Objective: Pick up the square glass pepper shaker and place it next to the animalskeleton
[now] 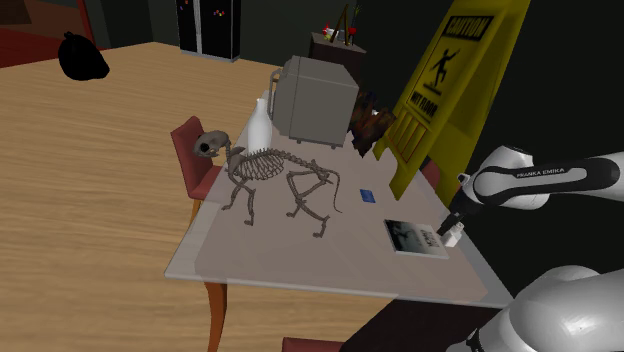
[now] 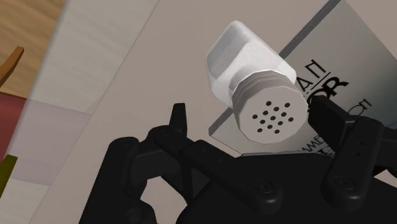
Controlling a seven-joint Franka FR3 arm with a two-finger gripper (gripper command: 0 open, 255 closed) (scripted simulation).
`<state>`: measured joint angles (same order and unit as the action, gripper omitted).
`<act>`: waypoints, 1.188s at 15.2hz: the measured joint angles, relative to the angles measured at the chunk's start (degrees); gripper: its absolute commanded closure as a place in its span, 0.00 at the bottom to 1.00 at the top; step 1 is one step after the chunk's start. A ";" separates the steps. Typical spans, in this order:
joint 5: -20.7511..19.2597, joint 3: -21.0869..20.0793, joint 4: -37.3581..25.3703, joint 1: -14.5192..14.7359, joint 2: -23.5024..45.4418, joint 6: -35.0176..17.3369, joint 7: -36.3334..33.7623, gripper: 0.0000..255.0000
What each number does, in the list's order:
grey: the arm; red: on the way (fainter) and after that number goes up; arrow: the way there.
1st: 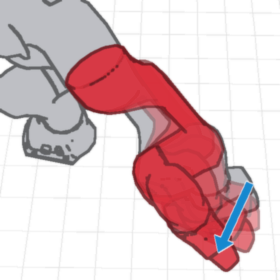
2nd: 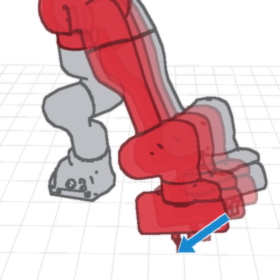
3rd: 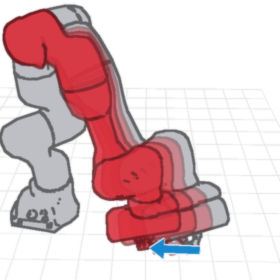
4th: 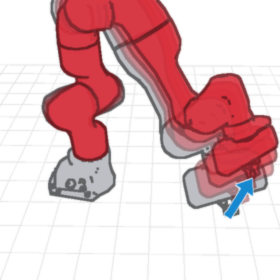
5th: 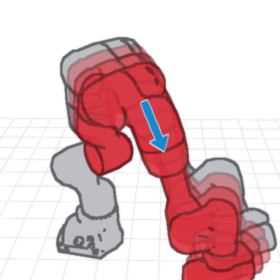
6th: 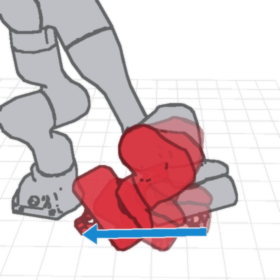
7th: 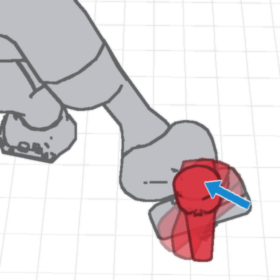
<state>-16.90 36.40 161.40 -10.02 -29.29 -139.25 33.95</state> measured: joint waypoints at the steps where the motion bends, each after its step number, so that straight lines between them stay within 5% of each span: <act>1: 0.00 0.00 0.02 0.01 0.02 -0.05 -0.01 0.00; 3: -0.01 0.01 0.05 0.01 0.03 -0.09 -0.01 0.00; 4: -0.01 0.01 0.05 0.01 0.03 -0.09 -0.01 1.00; 18: -0.11 -1.11 -0.97 -0.58 -2.27 3.15 -0.45 1.00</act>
<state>-17.01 35.29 160.43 -10.60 -31.56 -136.10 33.50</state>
